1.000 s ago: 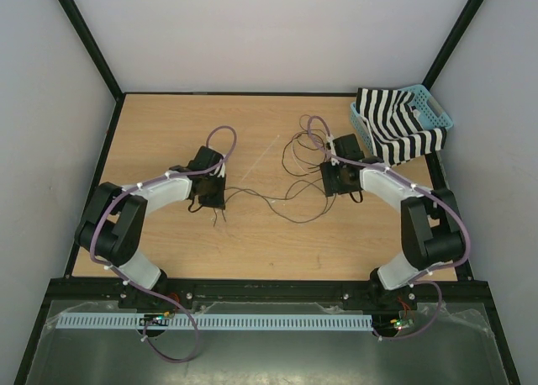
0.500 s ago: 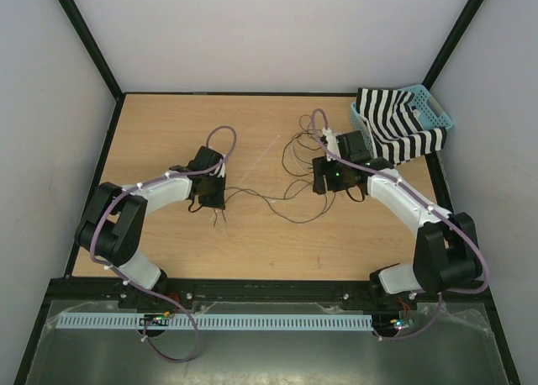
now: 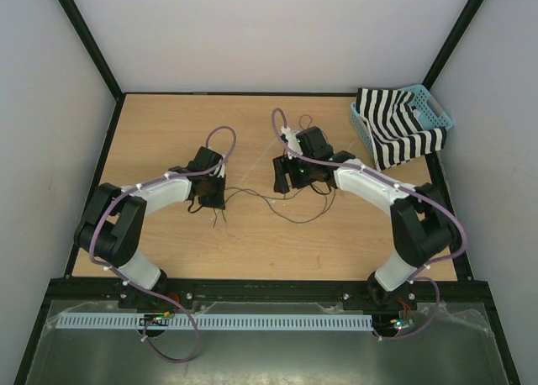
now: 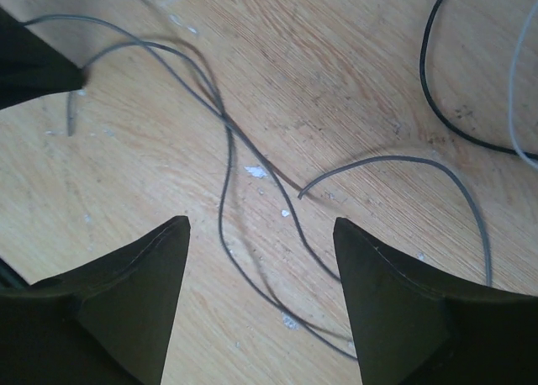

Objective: Zip-tie the wires
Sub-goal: Straighten the cable at the center of the board.

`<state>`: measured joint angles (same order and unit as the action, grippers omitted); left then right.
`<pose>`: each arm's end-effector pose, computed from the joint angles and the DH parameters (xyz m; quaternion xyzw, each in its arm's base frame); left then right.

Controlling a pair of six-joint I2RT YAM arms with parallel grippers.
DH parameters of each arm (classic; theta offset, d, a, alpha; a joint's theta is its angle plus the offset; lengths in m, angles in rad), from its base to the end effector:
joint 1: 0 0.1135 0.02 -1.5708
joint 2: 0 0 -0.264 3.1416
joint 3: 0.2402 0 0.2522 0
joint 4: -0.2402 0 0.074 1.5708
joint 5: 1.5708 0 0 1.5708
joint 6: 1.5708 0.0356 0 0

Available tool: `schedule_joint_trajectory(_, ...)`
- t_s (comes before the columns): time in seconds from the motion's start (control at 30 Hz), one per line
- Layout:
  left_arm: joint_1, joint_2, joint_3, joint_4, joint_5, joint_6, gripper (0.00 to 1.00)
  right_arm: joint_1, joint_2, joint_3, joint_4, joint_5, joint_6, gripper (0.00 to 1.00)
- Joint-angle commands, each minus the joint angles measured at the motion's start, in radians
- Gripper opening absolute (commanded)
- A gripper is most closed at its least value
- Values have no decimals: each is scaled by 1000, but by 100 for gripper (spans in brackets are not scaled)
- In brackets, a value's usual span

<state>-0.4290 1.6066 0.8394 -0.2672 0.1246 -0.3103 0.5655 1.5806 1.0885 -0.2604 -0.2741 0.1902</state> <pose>0.2740 -0.1302 0.1565 0.0736 0.9597 -0.1515 0.2249 0.2869 0.1935 0.2406 -0.2229 0.8828 0.2619 0.3201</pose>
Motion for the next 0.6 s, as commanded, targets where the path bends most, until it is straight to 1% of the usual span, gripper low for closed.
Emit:
schedule_joint_trajectory(0.0,-16,32,-66,-82,9,3,0,-3,88,31,26,17,28,80)
schedule_joint_trajectory(0.17,-16,26,-67,-81,10,3,0,-3,137,20,35,32,31,81)
schedule_joint_trajectory(0.4,-14,20,-77,-83,-3,-1,0,-2,190,18,53,63,27,87)
schedule_joint_trajectory(0.57,-9,10,-80,-86,-10,-3,0,-3,200,12,52,119,15,91)
